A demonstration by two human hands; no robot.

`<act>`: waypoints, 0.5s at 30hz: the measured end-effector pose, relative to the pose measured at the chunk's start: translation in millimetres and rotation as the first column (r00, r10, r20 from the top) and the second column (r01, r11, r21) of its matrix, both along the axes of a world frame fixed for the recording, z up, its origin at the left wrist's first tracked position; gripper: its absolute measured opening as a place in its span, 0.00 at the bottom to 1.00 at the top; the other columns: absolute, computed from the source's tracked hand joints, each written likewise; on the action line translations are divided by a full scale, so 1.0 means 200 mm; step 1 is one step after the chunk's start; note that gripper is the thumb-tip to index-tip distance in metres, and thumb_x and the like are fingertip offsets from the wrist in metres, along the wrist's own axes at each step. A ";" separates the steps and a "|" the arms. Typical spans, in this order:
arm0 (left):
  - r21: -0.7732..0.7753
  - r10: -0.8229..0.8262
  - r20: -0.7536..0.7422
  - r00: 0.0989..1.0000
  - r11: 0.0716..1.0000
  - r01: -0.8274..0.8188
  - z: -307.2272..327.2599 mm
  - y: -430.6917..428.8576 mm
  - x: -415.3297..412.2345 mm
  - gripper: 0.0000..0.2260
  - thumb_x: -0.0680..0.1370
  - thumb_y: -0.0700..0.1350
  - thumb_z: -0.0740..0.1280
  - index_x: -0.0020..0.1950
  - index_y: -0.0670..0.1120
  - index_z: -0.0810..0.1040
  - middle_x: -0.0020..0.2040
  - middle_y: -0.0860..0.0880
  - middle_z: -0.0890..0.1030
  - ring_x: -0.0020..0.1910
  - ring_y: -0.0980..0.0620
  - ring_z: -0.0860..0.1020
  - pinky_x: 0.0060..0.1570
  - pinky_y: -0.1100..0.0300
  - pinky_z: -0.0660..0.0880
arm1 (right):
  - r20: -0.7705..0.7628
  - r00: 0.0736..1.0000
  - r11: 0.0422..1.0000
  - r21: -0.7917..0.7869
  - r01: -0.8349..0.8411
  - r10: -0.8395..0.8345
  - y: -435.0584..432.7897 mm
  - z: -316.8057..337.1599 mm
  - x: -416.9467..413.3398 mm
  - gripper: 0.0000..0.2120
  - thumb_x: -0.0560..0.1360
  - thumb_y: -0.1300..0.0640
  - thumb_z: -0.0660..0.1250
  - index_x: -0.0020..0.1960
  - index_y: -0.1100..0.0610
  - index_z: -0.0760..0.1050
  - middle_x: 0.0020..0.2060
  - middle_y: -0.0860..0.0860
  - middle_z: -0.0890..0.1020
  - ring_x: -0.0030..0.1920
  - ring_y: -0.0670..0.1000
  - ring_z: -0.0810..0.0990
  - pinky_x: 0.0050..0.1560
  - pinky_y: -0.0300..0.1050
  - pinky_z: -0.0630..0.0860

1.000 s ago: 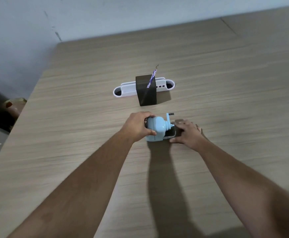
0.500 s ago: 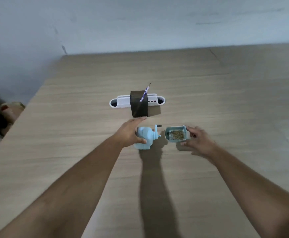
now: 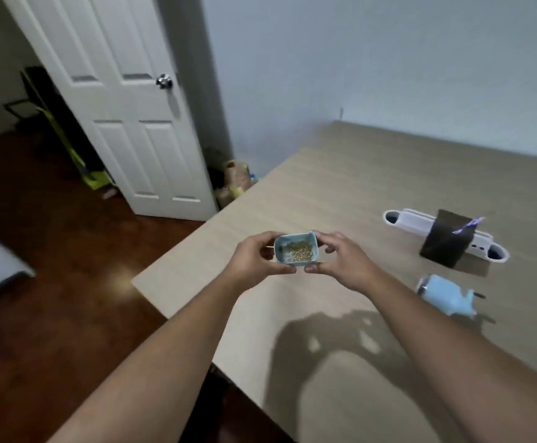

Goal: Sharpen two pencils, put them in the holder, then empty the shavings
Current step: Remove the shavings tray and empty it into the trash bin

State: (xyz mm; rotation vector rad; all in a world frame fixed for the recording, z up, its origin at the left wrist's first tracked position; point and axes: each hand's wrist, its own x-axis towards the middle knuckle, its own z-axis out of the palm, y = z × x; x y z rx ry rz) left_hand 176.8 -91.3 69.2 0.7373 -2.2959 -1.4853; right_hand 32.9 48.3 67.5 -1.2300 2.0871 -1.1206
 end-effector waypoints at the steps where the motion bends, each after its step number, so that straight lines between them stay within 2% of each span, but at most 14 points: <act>1: 0.006 0.050 0.004 0.999 0.999 -0.050 -0.02 -0.09 0.14 0.24 0.61 0.38 0.80 0.53 0.53 0.80 0.52 0.45 0.84 0.54 0.43 0.81 0.59 0.47 0.77 | 0.042 0.997 0.998 -0.009 -0.064 0.064 -0.13 0.00 0.11 0.33 0.64 0.58 0.77 0.67 0.53 0.70 0.53 0.50 0.73 0.51 0.50 0.74 0.50 0.39 0.68; 5: 0.011 0.205 0.054 0.977 0.979 -0.206 -0.06 -0.39 0.63 0.25 0.62 0.37 0.80 0.58 0.45 0.79 0.51 0.47 0.83 0.47 0.52 0.81 0.52 0.58 0.78 | 0.185 0.950 0.967 -0.035 -0.251 0.253 -0.58 -0.06 0.50 0.30 0.65 0.65 0.75 0.65 0.55 0.71 0.55 0.50 0.78 0.45 0.43 0.78 0.46 0.31 0.74; 8: -0.007 0.318 0.126 0.940 0.947 -0.320 -0.16 -0.67 1.12 0.25 0.60 0.43 0.81 0.55 0.52 0.81 0.51 0.49 0.85 0.47 0.55 0.81 0.54 0.57 0.77 | 0.250 0.897 0.927 -0.008 -0.375 0.365 -0.97 -0.16 0.93 0.27 0.64 0.67 0.76 0.59 0.51 0.73 0.52 0.50 0.80 0.48 0.52 0.79 0.52 0.46 0.78; 9: -0.012 0.347 0.151 0.926 0.937 -0.349 -0.19 -0.75 1.26 0.24 0.60 0.43 0.81 0.54 0.52 0.80 0.51 0.50 0.85 0.47 0.55 0.80 0.53 0.58 0.77 | 0.268 0.881 0.914 0.008 -0.407 0.390 -1.08 -0.20 1.06 0.26 0.64 0.68 0.75 0.57 0.51 0.74 0.50 0.49 0.80 0.48 0.52 0.79 0.51 0.45 0.78; 11: 0.066 0.398 0.176 0.900 0.908 -0.414 -0.29 -0.88 1.50 0.23 0.61 0.39 0.80 0.52 0.49 0.78 0.51 0.49 0.84 0.46 0.56 0.81 0.49 0.61 0.79 | 0.303 0.854 0.886 0.059 -0.459 0.422 -1.23 -0.29 1.28 0.26 0.64 0.69 0.75 0.57 0.53 0.73 0.50 0.50 0.80 0.49 0.51 0.79 0.47 0.36 0.78; 13: 0.165 0.433 0.176 0.884 0.873 -0.460 -0.39 -0.98 1.68 0.23 0.62 0.36 0.79 0.51 0.46 0.75 0.52 0.47 0.83 0.45 0.56 0.82 0.46 0.64 0.79 | 0.343 0.826 0.856 0.104 -0.506 0.447 -1.37 -0.40 1.45 0.25 0.64 0.69 0.75 0.58 0.55 0.73 0.50 0.50 0.81 0.50 0.48 0.80 0.50 0.33 0.76; 15: 0.237 0.455 0.199 0.868 0.837 -0.493 -0.52 -1.02 1.80 0.23 0.63 0.35 0.79 0.52 0.44 0.74 0.53 0.46 0.82 0.45 0.55 0.82 0.46 0.65 0.79 | 0.388 0.798 0.822 0.154 -0.549 0.461 -1.43 -0.48 1.56 0.23 0.65 0.68 0.74 0.56 0.53 0.72 0.47 0.46 0.81 0.48 0.40 0.79 0.48 0.26 0.74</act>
